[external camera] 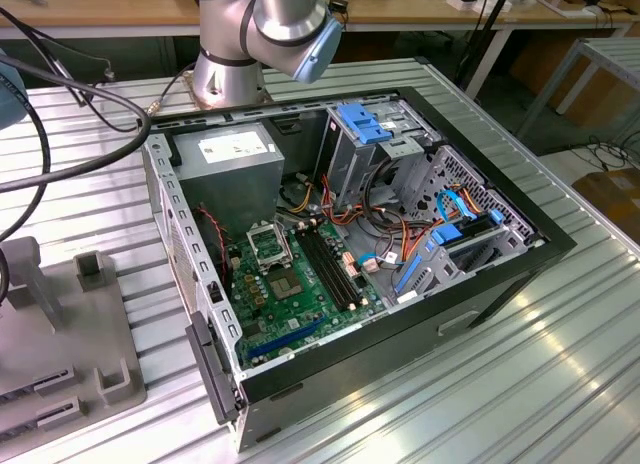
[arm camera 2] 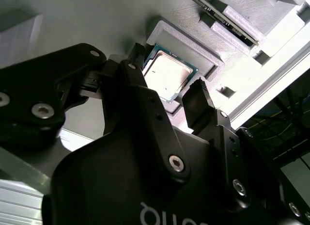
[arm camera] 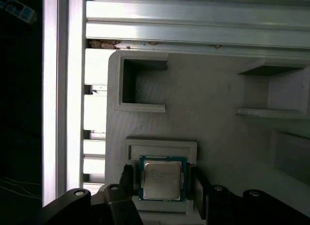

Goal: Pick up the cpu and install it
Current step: 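Pick up the cpu and move it towards the insertion slot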

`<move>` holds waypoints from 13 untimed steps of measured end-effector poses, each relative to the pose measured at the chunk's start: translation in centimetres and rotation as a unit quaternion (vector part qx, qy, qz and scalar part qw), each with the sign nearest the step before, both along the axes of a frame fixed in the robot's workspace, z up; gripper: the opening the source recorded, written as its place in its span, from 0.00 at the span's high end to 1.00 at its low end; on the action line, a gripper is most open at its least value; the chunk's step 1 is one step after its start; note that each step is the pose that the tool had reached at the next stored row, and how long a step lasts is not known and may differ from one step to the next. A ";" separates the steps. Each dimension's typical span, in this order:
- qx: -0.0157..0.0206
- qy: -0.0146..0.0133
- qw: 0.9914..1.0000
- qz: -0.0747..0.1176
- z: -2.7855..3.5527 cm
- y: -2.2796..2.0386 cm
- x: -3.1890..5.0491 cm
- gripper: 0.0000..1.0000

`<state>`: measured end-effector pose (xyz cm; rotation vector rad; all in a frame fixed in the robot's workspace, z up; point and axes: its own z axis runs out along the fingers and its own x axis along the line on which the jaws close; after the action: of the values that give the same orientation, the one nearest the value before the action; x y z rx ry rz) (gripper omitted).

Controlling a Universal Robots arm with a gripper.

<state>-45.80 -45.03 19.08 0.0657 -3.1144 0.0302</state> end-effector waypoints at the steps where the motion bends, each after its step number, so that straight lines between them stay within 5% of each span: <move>1: 0.000 0.000 1.000 0.000 0.01 0.00 0.00 0.41; 13: 0.000 0.000 1.000 0.000 0.08 0.00 0.00 0.41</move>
<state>-45.80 -45.03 19.16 0.0657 -3.1144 0.0302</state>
